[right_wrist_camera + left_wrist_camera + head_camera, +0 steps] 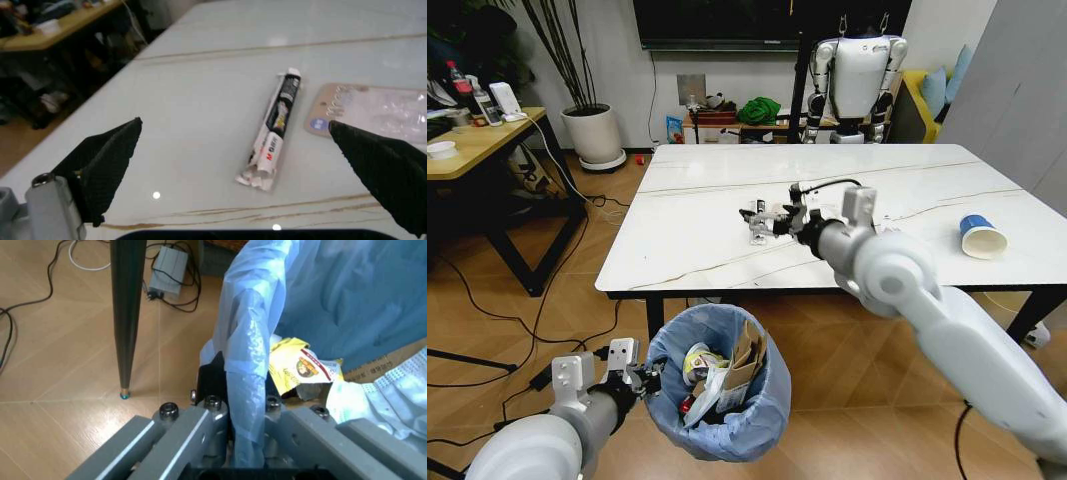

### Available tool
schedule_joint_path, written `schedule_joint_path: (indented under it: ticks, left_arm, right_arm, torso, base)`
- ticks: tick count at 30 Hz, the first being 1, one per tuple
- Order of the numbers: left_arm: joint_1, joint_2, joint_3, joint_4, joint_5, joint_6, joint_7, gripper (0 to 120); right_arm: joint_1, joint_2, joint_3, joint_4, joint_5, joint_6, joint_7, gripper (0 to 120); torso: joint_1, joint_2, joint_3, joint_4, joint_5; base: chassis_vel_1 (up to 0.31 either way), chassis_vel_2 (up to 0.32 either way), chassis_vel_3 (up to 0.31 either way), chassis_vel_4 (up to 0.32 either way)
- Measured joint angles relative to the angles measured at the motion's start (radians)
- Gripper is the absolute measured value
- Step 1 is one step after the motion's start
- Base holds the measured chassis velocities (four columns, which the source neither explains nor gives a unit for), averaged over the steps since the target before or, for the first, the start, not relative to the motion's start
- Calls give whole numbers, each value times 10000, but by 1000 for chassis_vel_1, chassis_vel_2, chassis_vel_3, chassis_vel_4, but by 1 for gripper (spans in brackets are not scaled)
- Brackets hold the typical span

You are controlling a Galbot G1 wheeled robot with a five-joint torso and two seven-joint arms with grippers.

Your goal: Pick up the trash bin and place the trash from the table into it.

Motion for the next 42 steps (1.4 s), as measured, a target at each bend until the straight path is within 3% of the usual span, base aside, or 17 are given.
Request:
schedule_joint_path:
  ticks: [3,10,25,42]
  left_arm:
    - [-4,-11,22,0,5,0,7,0]
    - [-21,12,-36,-1,-24,0,31,0]
    - [-52,-26,-110,0,-169,0,81,0]
    - [-23,126,-309,3,-438,0,89,0]
  right_arm:
    - [391,701,-402,-849,-13,-76,886,100]
    - [1176,1681,-728,-1929,-127,-77,1393,100]
    - [1131,2217,-1337,-3241,-656,-1,1346,98]
    - [883,2302,-1531,-3585,-1649,220,1165,38]
  torso:
    - [0,0,1,-1,1]
    - [0,0,-1,2,-1]
    - [0,0,-2,0,2]
    - [-1,0,-2,1,2]
  base:
    - [0,0,0,0]
    - [0,0,0,0]
    - [0,0,0,0]
    - [0,0,0,0]
